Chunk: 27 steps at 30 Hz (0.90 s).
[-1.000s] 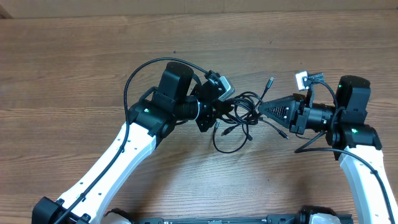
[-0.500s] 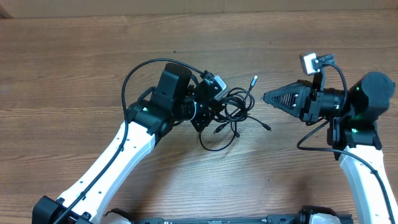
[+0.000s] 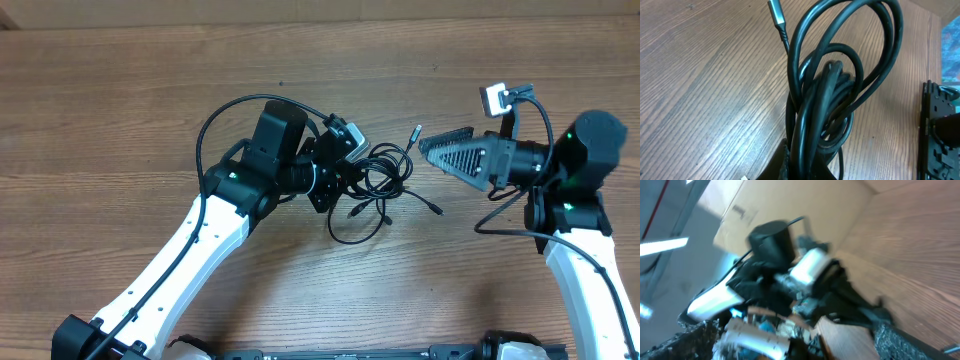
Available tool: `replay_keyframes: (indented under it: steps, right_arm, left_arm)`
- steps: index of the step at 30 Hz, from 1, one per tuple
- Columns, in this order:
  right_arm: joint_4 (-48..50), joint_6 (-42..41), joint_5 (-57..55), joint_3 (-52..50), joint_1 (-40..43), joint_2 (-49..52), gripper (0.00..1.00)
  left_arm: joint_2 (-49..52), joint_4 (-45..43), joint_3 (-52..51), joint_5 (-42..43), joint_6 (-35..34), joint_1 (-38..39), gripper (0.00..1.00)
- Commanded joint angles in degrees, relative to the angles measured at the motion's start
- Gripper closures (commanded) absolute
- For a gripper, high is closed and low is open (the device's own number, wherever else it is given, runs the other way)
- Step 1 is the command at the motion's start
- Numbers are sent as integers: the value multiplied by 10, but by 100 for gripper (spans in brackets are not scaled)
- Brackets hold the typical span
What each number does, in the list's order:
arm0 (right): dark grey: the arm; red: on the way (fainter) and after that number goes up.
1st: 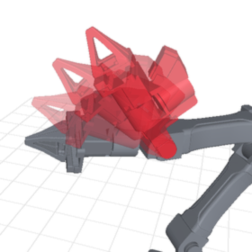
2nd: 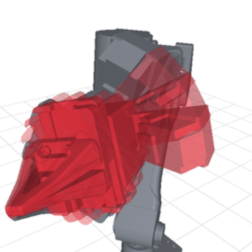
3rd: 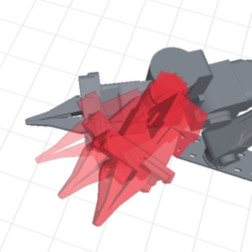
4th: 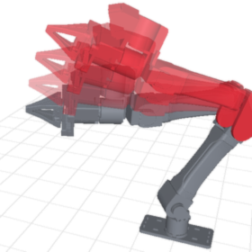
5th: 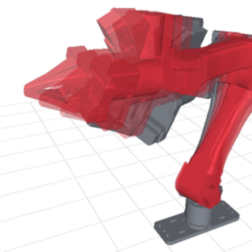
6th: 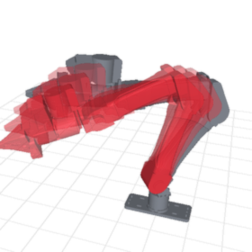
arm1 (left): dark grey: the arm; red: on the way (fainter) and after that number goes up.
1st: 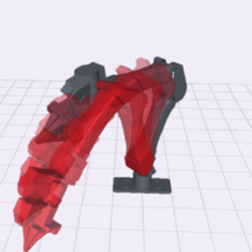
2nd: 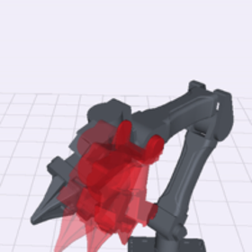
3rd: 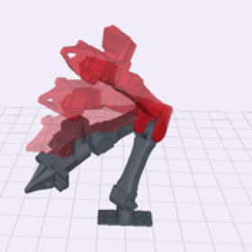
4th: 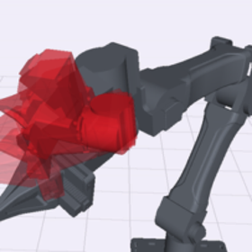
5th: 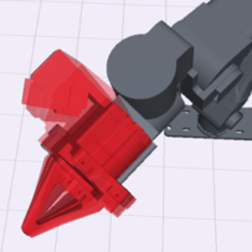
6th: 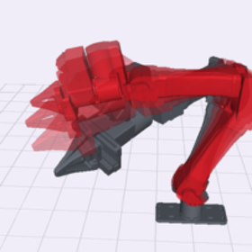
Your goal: Untangle cables
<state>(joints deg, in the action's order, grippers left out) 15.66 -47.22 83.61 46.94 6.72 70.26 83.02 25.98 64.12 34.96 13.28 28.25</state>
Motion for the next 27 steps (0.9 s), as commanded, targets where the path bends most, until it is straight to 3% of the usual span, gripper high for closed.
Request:
replay_keyframes:
  steps: [1, 7, 15, 17, 19, 25, 27]
  right_arm:
    - [-33, 28, -80, 7, 2, 24, 0]
    - [-61, 75, -104, 7, 2, 55, 0]
    - [-194, 319, -103, 6, -43, 58, 0]
    - [-196, 325, -115, 6, -55, 58, 0]
    - [-196, 325, -141, 6, -65, 58, 9]
    - [-197, 325, -167, 6, -74, 58, 51]
    - [-197, 325, -167, 6, -74, 58, 59]
  left_arm:
    - [-9, -5, 7, 26, 4, -11, 96]
    - [-14, -3, 7, 25, 6, -17, 96]
    - [-14, -36, 7, 56, 16, -15, 96]
    - [-14, -39, 7, 56, 15, -15, 96]
    - [-14, -38, 7, 56, 15, -15, 96]
    - [-14, -34, 7, 56, 15, -14, 96]
    - [-14, -35, 7, 56, 15, -12, 96]
